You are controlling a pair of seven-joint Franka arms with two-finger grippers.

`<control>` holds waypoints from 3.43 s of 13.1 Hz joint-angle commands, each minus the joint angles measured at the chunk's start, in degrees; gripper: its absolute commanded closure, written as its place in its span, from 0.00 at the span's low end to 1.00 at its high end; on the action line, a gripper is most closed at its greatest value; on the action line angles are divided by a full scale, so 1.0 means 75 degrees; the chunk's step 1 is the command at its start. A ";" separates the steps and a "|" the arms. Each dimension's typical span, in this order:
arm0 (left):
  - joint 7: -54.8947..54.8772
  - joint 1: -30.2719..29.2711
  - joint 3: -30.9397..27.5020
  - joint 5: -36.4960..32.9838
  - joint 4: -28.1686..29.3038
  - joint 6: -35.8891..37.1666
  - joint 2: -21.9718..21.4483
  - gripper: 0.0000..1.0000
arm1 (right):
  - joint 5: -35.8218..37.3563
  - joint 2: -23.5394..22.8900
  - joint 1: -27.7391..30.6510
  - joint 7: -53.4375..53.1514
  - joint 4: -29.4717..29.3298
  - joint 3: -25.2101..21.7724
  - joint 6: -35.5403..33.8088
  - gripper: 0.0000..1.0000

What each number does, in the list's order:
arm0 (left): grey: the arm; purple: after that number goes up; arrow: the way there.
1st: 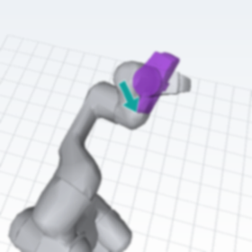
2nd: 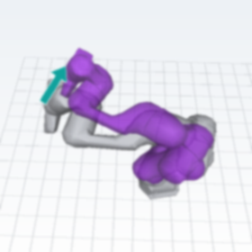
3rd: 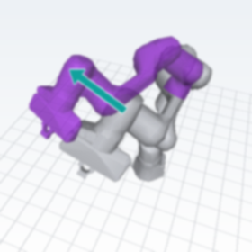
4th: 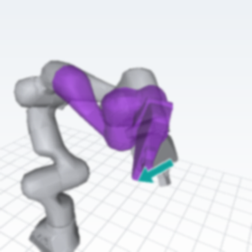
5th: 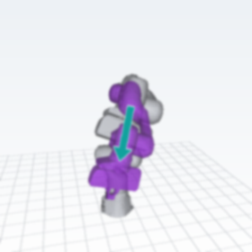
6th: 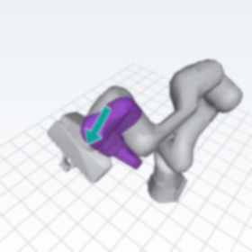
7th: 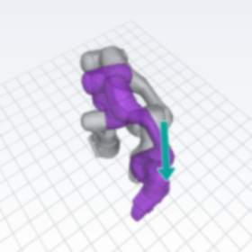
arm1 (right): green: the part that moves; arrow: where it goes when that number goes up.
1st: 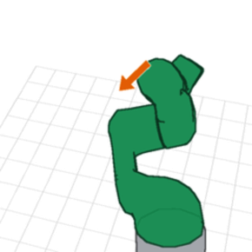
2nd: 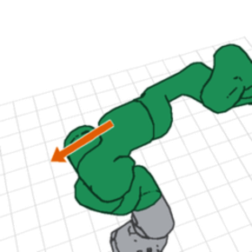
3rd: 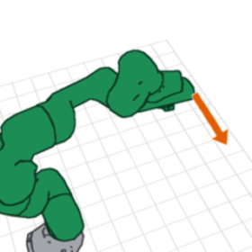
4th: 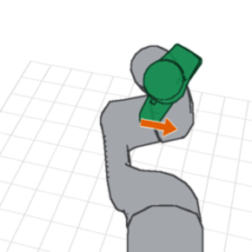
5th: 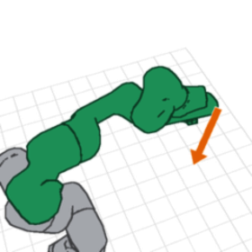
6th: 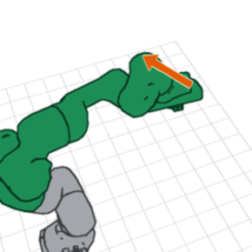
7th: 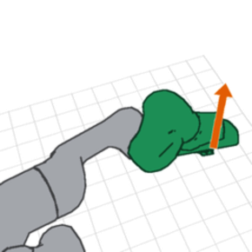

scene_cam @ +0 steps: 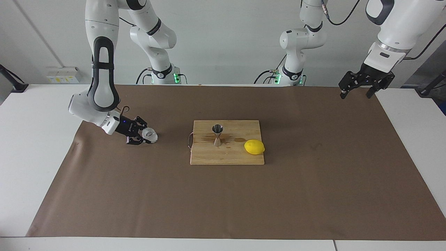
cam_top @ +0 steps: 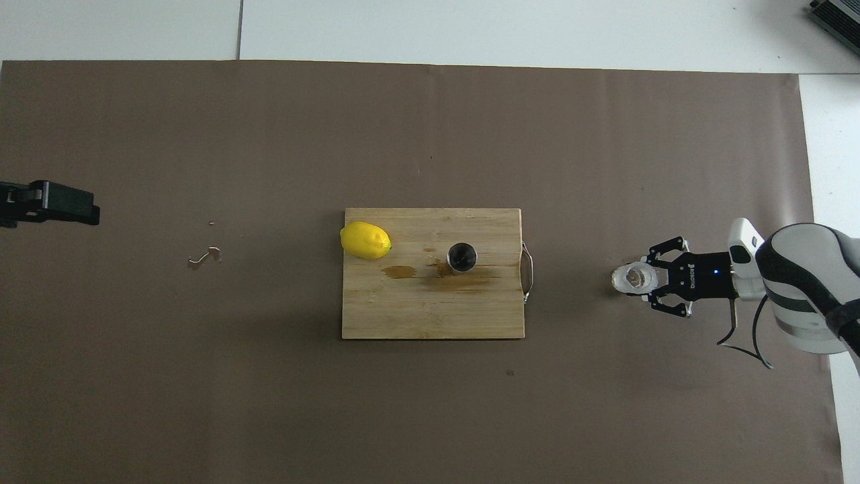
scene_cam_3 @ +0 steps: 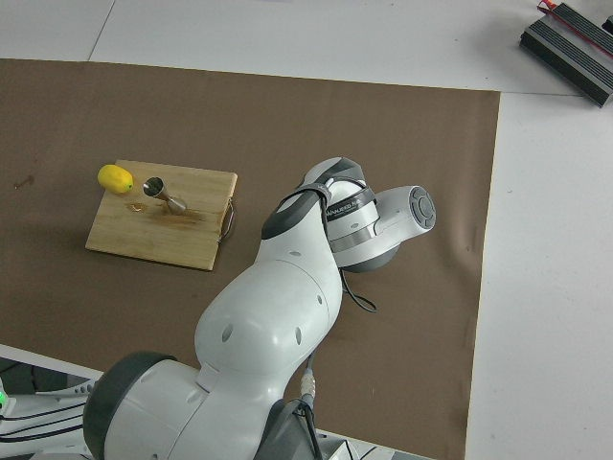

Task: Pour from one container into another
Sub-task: 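Lift the white cup with the right gripper over the steel cup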

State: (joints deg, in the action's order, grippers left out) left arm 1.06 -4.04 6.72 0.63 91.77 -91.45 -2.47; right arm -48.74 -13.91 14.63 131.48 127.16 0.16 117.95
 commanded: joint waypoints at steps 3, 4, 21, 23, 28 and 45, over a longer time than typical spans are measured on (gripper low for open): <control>-0.0024 0.0035 -0.0029 0.0116 -0.0002 -0.0064 -0.0104 0.00 | -0.0286 0.0518 -0.0250 -0.0431 -0.0045 0.0283 0.0257 1.00; -0.0025 0.0023 -0.0029 0.0104 -0.0002 -0.0076 -0.0092 0.00 | -0.0275 0.0635 -0.0391 -0.0619 -0.0057 0.0283 0.0339 1.00; -0.0025 0.0023 -0.0029 0.0280 -0.0096 -0.0064 -0.0045 0.00 | 0.2324 0.0777 -0.3695 -0.6674 -0.1684 0.0318 0.1769 1.00; -0.0025 0.0023 -0.0029 0.0280 -0.0096 -0.0088 -0.0034 0.00 | 0.2875 0.0672 -0.3966 -0.7297 -0.1884 0.0318 0.1781 1.00; -0.0036 0.0035 -0.0029 0.0268 -0.0096 -0.0146 -0.0022 0.00 | 0.3707 0.0636 -0.4365 -0.7954 -0.1955 0.0318 0.1851 1.00; -0.0036 0.0035 -0.0017 0.0268 -0.0096 -0.0158 -0.0022 0.00 | 0.6569 0.0625 -0.5103 -0.8249 -0.2306 0.0318 0.1265 1.00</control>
State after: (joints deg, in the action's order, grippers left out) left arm 1.06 -4.03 6.87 2.02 91.17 -92.13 -2.53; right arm -1.39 -8.74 -23.62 71.01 111.79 2.47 129.05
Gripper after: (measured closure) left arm 0.000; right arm 0.507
